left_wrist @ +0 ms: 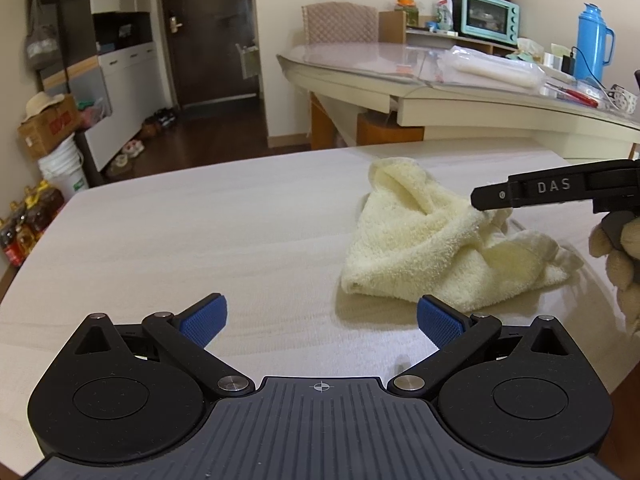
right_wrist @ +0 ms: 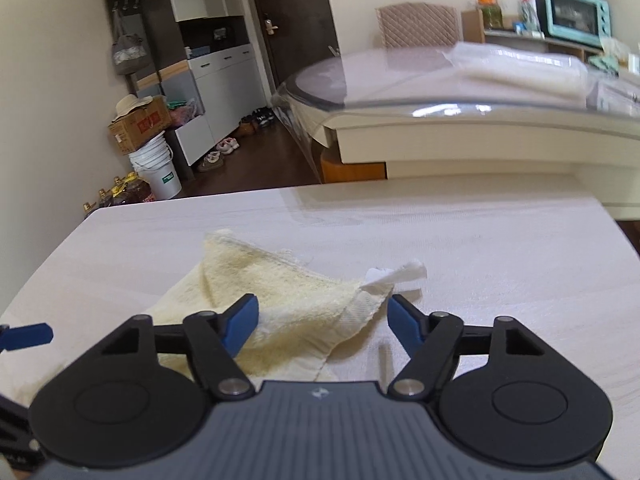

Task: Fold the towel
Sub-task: 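Grasp a towel corner with the right gripper and lift it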

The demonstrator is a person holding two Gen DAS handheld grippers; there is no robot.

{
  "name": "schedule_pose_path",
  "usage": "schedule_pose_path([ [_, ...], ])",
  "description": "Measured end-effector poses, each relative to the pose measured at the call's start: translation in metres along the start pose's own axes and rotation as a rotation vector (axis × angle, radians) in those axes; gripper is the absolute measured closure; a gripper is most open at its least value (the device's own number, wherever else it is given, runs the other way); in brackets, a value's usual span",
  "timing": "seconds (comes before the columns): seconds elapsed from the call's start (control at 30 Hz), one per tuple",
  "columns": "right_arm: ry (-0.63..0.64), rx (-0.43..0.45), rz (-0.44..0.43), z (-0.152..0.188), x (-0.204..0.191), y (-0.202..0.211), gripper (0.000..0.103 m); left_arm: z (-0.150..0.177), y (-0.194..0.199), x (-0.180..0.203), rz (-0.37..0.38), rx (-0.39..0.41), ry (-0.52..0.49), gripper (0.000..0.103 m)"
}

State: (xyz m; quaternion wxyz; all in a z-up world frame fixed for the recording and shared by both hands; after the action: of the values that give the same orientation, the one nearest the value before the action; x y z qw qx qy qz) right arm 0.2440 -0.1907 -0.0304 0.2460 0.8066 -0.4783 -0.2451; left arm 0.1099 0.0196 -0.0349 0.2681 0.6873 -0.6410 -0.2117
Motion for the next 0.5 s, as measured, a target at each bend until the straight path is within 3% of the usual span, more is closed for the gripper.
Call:
schedule_pose_path([
  [0.07, -0.021, -0.006, -0.011, 0.001, 0.003, -0.003, 0.052, 0.0, -0.003, -0.001, 0.0, -0.004, 0.002, 0.0],
  [0.17, -0.024, -0.008, -0.021, 0.003, 0.004, -0.005, 0.076, 0.0, -0.006, -0.003, 0.0, -0.009, 0.005, 0.0],
  [0.2, -0.021, -0.008, -0.024, 0.003, 0.004, -0.005, 0.089, 0.0, -0.006, -0.003, -0.001, -0.01, 0.005, 0.0],
  [0.23, -0.017, 0.001, -0.026, 0.004, 0.004, -0.003, 0.093, 0.0, -0.007, -0.004, -0.002, -0.01, 0.004, 0.0],
  [0.5, 0.189, 0.235, 0.052, -0.015, -0.012, 0.048, 0.094, 0.001, 0.002, -0.012, 0.004, 0.002, -0.003, 0.0],
])
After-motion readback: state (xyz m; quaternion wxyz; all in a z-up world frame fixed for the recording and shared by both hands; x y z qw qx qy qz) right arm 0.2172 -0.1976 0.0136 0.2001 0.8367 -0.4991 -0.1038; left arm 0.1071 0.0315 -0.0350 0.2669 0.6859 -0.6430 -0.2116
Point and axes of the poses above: each gripper's, at about its wrist camera, not at the fingertips, and y roughly against the way its jaws point, x to its right, z to its underside, the point moved 5 cm from there along -y, roughly the way its jaws point, and after that the axes turned 7 degrees about y, right-handed, at the moved point
